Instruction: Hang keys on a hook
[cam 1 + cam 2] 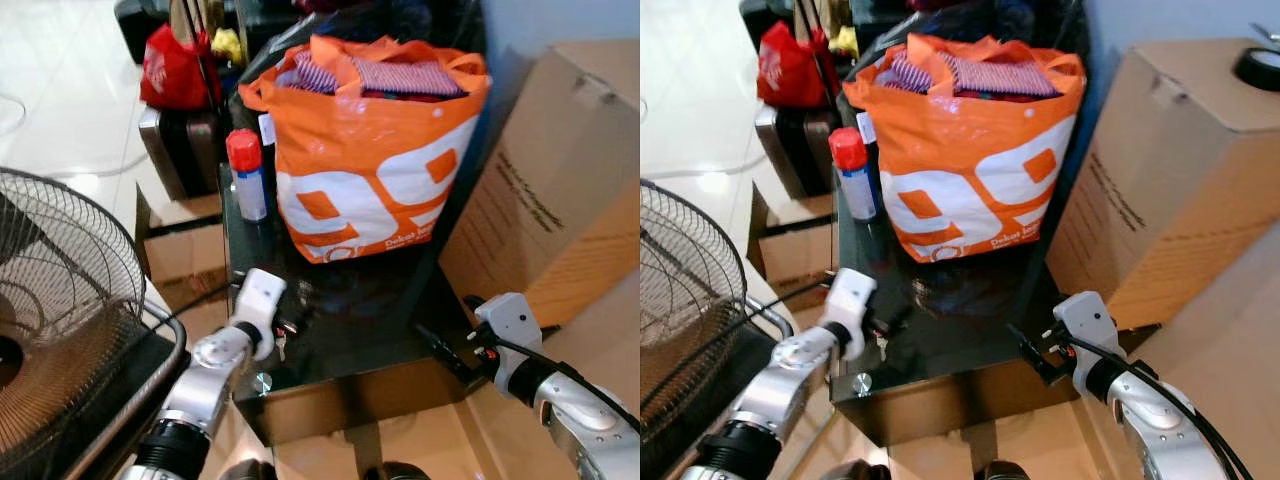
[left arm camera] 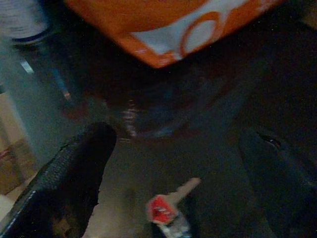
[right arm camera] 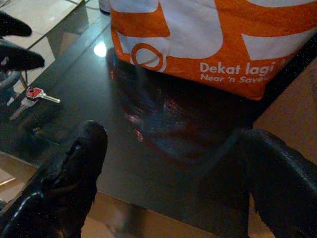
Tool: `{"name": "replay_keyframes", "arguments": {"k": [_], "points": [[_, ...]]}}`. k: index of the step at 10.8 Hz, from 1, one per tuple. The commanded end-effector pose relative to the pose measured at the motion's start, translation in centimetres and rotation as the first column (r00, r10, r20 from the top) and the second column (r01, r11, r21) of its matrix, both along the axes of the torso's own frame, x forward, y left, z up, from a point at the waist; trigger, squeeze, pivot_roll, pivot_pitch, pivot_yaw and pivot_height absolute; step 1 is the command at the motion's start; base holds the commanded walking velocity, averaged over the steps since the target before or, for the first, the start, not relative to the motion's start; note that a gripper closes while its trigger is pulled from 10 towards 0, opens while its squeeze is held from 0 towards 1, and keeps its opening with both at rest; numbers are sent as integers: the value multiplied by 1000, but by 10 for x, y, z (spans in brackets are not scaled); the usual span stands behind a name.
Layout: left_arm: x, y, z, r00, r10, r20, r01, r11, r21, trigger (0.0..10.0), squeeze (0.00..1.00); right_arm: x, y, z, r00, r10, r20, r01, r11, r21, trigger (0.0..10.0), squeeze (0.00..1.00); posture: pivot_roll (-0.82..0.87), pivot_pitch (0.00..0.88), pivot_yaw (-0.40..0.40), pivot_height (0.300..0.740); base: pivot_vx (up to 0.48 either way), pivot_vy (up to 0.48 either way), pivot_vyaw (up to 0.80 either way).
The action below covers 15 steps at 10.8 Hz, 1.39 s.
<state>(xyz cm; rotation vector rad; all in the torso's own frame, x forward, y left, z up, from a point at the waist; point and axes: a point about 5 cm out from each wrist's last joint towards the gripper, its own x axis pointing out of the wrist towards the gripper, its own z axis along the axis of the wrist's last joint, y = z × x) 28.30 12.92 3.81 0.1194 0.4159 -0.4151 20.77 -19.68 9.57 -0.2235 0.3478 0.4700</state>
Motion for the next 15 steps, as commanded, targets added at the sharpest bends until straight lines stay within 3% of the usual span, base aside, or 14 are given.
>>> {"name": "replay_keyframes", "arguments": {"k": [1,3,4,6,8,10,13,15], "points": [[-5,7,-8,999,33,-24,-32,999,29,10000,0,0,3,1,1000,16,-5,-16,1000,13,10000,0,-231,120,16,740,0,0,0],[-22,0,-19,994,12,-107,-6,998,62,10000,0,3,7,-5,999,36,-18,-35,999,27,10000,0,-202,87,27,740,0,0,0],[-29,11,-23,991,49,-124,-35,994,108,10000,0,4,7,-8,999,44,-25,-44,999,28,10000,0,-201,81,30,740,0,0,0],[-33,20,-27,985,99,-139,-83,989,123,10000,0,8,9,-8,998,61,-27,-60,998,33,10000,0,-196,75,33,740,0,0,0],[-21,11,-23,990,47,-135,-36,996,79,10000,0,7,8,-13,994,95,-54,-94,995,19,10000,0,-192,74,27,740,0,0,0],[-11,9,-27,988,-11,-156,25,996,89,10000,0,7,7,-17,995,77,-65,-76,997,18,10000,0,-196,78,31,740,0,0,0],[-1,7,-31,980,-30,-198,46,996,77,10000,0,-7,18,-25,965,223,-137,-217,975,56,10000,0,-205,92,39,740,0,0,0],[0,2,-37,973,-65,-220,80,995,62,10000,0,-18,24,-23,933,324,-157,-306,943,128,10000,0,-213,99,40,740,0,0,0]]}}
